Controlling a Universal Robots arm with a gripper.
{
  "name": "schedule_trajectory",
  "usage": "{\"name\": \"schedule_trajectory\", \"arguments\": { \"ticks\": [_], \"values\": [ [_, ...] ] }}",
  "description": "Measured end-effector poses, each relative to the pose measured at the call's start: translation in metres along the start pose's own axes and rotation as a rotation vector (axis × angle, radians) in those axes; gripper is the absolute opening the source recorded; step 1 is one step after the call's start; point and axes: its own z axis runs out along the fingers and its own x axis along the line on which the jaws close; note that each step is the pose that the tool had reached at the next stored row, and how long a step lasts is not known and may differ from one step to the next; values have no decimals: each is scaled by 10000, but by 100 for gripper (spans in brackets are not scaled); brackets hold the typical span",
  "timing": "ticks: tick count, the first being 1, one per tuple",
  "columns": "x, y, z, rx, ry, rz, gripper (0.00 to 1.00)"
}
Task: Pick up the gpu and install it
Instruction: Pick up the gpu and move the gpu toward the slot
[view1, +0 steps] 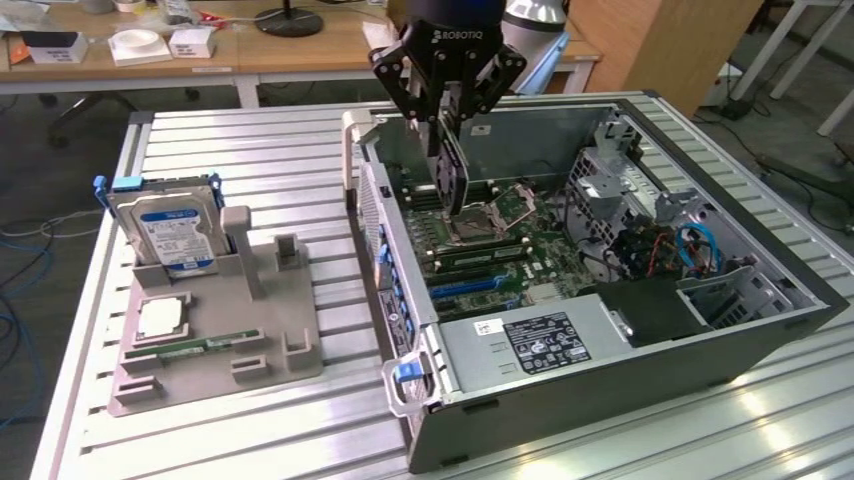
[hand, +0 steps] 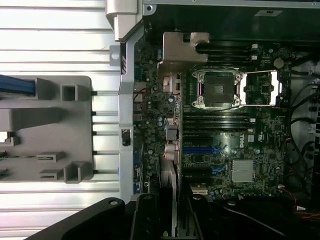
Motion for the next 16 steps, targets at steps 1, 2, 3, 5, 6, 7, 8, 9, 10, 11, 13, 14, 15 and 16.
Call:
{"name": "schedule_trajectory", "arguments": {
  "ticks": [1,2,3,5,6,7,8,9,10,11,13,14,15,16],
  "values": [
    [-8,0,0,1,0,0,26],
    [-16,0,0,0,0,0,26],
    [-24,1,0,0,0,0,26],
    [-42,1,1,0,-1,0,26],
    [-50,1,1,0,0,0,26],
    [-59,1,1,0,0,0,26],
    [-67,1,1,0,0,0,26],
    [-75,2,2,-1,0,0,26],
    [-83,2,2,0,0,0,26],
    [-91,2,2,0,0,0,26],
    [-108,2,3,0,0,0,26],
    [-116,2,2,1,0,0,26],
    [-123,3,3,0,0,0,26],
    [-130,3,3,0,-1,0,26]
  ]
}}
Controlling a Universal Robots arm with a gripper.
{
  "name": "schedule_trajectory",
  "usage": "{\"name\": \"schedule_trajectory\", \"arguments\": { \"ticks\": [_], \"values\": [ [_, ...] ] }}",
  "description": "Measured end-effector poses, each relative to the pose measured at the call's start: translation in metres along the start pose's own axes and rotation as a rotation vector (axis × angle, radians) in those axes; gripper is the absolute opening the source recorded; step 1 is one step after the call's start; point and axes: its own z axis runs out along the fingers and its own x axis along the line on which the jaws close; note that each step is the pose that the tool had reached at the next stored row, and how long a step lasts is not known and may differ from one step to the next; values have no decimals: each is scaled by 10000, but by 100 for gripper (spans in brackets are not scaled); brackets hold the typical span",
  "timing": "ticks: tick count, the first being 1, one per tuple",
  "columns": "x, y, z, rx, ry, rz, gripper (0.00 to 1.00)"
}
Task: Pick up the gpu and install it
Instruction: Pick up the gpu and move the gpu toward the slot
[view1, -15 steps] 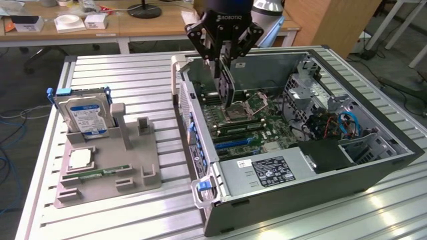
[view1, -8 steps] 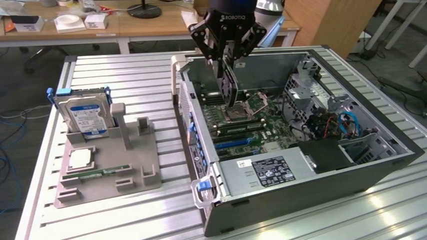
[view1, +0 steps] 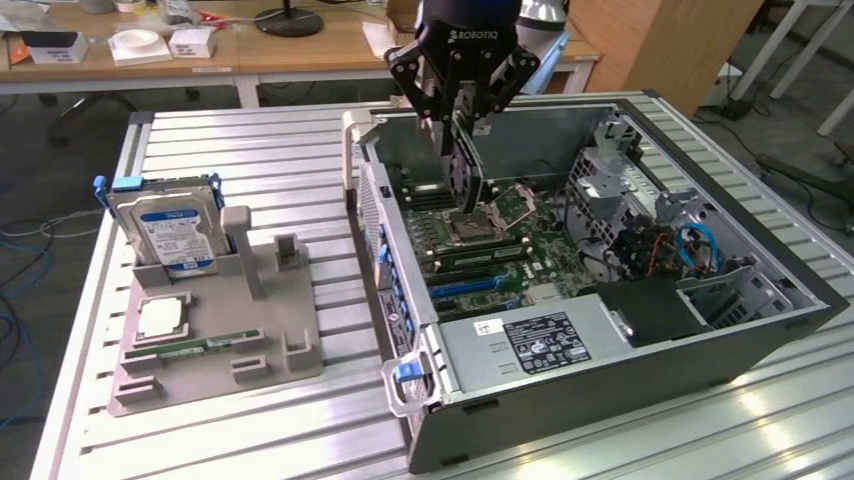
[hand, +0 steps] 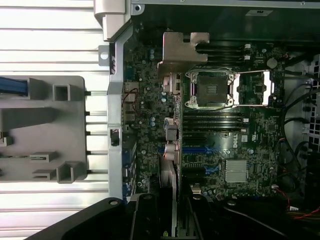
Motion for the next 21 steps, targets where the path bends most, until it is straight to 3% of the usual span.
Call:
{"name": "schedule_trajectory", "arguments": {
  "ticks": [21],
  "values": [
    [-177,4,4,0,1,0,26]
  ]
}}
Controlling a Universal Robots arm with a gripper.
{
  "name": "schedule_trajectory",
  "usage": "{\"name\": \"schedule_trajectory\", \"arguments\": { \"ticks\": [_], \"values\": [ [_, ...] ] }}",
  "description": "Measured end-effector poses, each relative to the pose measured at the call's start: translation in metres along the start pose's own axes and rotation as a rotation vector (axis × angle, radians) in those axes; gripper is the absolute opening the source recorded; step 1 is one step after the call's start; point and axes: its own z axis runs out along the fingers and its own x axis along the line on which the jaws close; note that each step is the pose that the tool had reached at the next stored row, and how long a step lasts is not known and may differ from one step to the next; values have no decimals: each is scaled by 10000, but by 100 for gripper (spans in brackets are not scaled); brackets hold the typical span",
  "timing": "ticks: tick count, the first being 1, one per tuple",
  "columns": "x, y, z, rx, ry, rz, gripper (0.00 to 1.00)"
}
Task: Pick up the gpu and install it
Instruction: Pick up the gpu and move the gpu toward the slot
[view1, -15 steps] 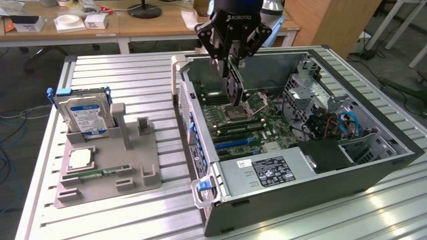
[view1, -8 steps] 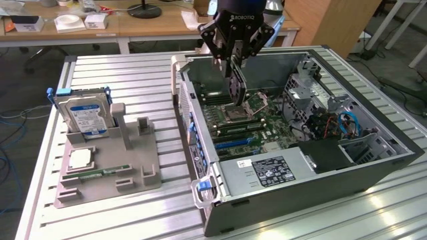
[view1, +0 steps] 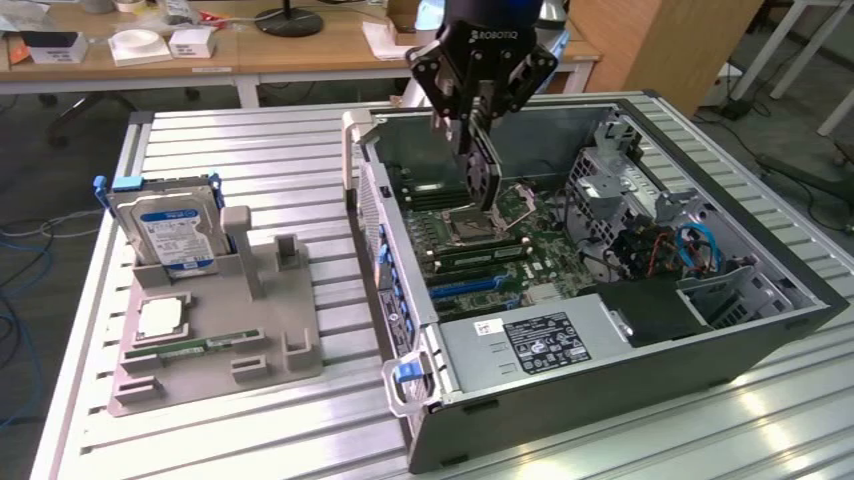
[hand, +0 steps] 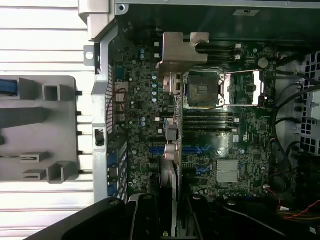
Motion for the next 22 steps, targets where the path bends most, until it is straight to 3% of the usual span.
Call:
{"name": "schedule_trajectory", "arguments": {
  "ticks": [22],
  "values": [
    [-212,5,5,0,0,2,26]
  ]
}}
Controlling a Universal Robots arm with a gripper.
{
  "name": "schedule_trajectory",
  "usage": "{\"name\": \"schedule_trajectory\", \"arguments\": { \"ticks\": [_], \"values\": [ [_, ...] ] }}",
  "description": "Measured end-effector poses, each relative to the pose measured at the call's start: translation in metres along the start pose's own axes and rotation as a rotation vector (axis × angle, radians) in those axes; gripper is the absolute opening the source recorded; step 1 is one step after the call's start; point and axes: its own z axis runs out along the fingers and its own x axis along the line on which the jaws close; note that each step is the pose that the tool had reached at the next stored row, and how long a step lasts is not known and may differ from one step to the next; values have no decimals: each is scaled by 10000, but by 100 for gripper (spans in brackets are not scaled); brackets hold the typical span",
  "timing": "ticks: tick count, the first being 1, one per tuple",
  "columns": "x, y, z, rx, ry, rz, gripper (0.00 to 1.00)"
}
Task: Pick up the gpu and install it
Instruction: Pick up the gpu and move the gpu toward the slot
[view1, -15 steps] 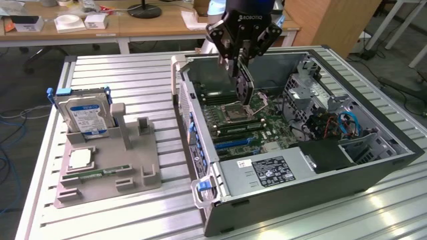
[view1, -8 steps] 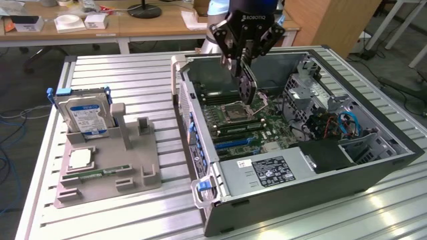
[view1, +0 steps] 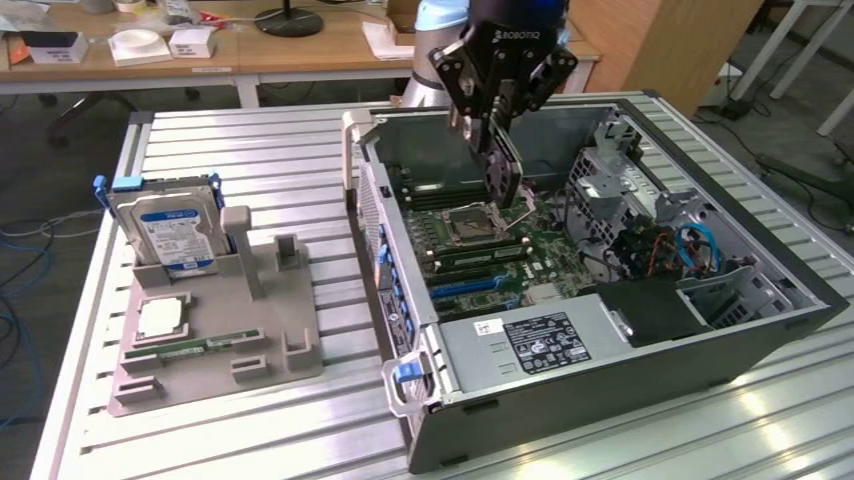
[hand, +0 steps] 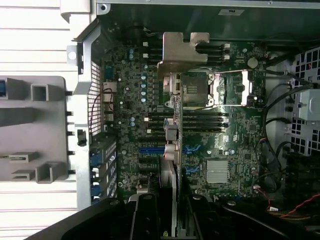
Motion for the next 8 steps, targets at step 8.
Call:
{"name": "schedule_trajectory", "arguments": {
  "ticks": [8],
  "values": [
    [-89,2,2,0,1,-1,26]
  ]
}}
